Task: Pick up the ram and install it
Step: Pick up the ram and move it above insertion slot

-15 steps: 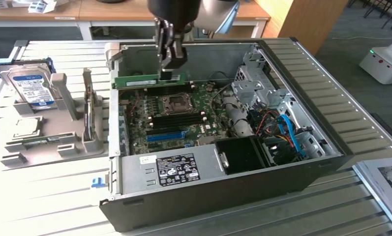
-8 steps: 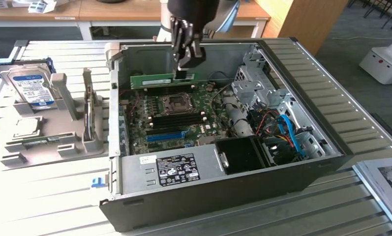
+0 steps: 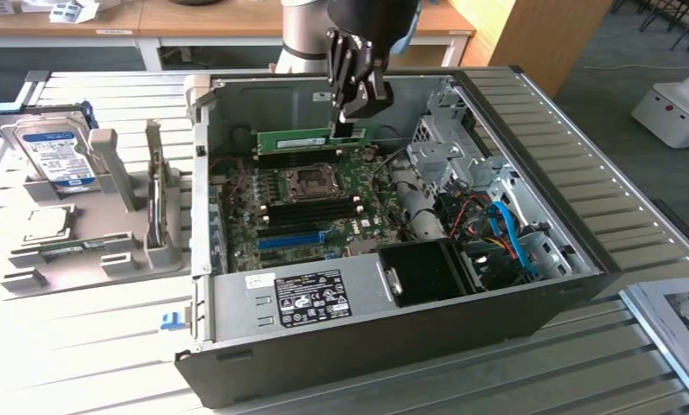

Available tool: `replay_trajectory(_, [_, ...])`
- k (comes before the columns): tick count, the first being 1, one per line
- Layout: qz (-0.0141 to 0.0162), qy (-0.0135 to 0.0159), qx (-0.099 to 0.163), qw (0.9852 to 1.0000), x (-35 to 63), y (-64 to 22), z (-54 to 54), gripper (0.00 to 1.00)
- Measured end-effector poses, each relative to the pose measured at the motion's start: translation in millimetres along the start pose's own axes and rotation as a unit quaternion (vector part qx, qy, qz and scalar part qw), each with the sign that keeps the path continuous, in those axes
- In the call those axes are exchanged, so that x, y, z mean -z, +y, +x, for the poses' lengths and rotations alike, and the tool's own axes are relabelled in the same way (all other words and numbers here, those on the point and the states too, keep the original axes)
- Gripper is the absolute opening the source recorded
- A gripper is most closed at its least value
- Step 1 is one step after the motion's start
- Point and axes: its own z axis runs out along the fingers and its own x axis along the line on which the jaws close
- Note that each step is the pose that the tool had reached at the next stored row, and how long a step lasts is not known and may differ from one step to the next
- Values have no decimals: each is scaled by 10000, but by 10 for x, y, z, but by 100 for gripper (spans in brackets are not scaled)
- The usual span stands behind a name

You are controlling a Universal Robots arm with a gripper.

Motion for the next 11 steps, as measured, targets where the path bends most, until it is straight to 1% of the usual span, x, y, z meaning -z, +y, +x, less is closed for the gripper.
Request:
replay_trajectory(3, [0, 0, -1, 10000, 0, -5, 0, 12])
replay_trajectory(8, [0, 0, 1, 10000, 10, -107, 6, 12])
replay_trajectory(9, [0, 0, 1, 10000, 11, -121, 7, 12])
replay_trajectory(11, [0, 0, 1, 10000, 11, -123, 7, 12])
